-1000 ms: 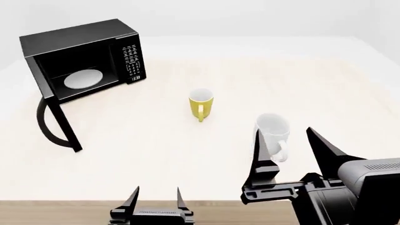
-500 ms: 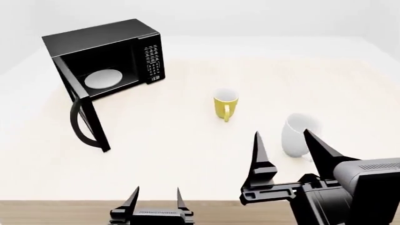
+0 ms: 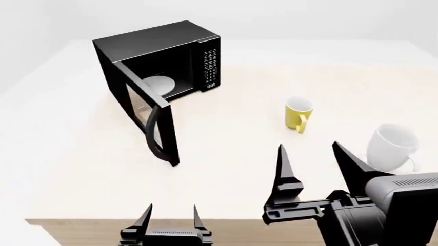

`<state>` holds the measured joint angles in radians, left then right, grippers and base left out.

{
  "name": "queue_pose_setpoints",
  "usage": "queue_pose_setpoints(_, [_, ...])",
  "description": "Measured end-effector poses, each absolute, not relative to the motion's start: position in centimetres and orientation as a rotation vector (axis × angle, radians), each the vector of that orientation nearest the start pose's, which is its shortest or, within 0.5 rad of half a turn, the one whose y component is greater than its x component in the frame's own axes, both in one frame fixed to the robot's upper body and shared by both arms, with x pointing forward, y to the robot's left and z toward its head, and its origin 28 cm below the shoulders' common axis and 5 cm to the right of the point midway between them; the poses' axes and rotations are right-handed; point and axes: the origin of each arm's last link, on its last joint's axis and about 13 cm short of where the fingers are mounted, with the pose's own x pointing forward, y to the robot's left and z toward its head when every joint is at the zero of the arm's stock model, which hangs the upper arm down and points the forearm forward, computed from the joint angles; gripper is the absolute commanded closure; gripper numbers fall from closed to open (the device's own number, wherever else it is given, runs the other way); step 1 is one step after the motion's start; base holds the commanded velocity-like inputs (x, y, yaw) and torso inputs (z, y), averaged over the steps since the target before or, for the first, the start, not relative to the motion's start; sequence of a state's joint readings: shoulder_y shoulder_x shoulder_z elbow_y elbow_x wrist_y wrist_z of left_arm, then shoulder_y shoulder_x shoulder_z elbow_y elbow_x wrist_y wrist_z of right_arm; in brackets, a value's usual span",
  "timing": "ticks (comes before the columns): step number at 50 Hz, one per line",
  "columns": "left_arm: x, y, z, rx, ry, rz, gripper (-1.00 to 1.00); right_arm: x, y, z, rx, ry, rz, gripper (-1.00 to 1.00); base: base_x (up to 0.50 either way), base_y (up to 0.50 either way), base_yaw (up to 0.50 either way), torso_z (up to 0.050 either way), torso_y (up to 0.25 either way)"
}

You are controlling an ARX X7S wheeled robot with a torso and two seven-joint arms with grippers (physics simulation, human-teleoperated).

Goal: Close the microwave.

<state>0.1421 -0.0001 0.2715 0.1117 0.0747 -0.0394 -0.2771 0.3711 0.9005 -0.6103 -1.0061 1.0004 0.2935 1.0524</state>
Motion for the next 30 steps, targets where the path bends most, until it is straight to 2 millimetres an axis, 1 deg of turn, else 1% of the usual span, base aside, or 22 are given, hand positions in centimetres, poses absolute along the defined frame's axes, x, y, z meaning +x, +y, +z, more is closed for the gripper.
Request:
queue_pose_setpoints(24, [16.85,15.02,0.75,0.053,0.052,0.008,-1.00,13.55,-9.25,18.96,0.097,-0.144,0.140,-1.00,0.00,0.50,0.00,0.000,0.000])
queue_pose_setpoints(30, [16.85,15.09,0.73,0.055,0.052,0.009,-1.00,13.53,-9.17,19.01,0.096,-0.152,0.147,-1.00,0.00,0.05,0.00,0.000,0.000])
